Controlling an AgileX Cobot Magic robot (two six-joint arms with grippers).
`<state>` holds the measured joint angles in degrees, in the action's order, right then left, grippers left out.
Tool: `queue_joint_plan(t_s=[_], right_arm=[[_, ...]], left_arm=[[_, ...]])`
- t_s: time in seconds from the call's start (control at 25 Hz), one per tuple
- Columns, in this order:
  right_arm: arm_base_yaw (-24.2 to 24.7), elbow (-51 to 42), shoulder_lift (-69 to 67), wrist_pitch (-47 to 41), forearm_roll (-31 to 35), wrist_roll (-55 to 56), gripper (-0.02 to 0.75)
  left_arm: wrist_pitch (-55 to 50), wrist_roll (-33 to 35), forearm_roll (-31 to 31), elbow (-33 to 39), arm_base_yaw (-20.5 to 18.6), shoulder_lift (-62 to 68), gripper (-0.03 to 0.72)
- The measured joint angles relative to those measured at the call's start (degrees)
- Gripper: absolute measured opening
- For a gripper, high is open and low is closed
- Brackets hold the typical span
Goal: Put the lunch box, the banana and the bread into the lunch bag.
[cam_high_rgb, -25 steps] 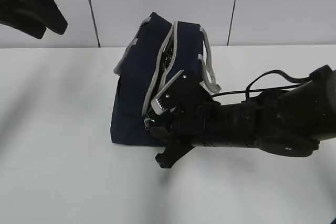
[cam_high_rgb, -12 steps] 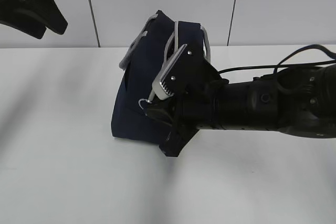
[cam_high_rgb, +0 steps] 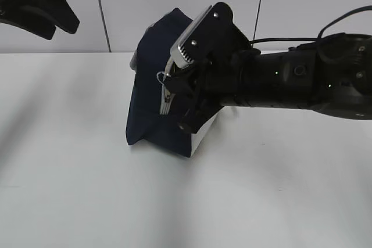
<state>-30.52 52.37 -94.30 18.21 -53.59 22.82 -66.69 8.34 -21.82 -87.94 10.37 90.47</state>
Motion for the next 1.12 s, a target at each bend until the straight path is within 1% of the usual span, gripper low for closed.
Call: queue_joint_plan(t_s=[0.16, 0.4, 0.52, 0.6, 0.72, 0.84, 0.96, 1.12], right_arm=[[1.1, 1.1, 1.0, 0.0, 0.0, 0.3, -0.016], [1.3, 3.7, 1.1, -0.6, -0.9, 1.3, -0.016], [2.6, 5.4, 1.1, -0.6, -3.4, 5.8, -0.016], [4.5, 6.5, 1.1, 0.9, -9.2, 12.8, -0.016], [7.7, 9.1, 1.1, 5.8, -22.0, 25.5, -0.016], [10.2, 11.8, 1.0, 11.2, -31.9, 36.4, -0.016], [12.7, 14.9, -0.1, 17.4, -38.5, 44.0, -0.016], [13.6, 19.3, -3.0, 21.3, -44.2, 50.2, -0.016]], left_arm=[[0.3, 0.1, -0.2, 0.0, 0.0, 0.0, 0.361], [0.4, 0.7, -0.4, 0.0, 0.0, 0.0, 0.361], [0.8, 1.8, -1.0, 0.0, 0.0, 0.2, 0.361], [1.1, 2.6, -1.7, 0.0, 0.0, 0.6, 0.361], [1.5, 3.9, -3.3, 0.0, 0.0, 1.6, 0.361], [1.8, 5.8, -5.1, 0.0, 0.0, 2.8, 0.361], [2.0, 8.0, -6.8, 0.0, 0.0, 3.5, 0.361], [2.4, 11.5, -9.5, 0.0, 0.0, 3.6, 0.361]])
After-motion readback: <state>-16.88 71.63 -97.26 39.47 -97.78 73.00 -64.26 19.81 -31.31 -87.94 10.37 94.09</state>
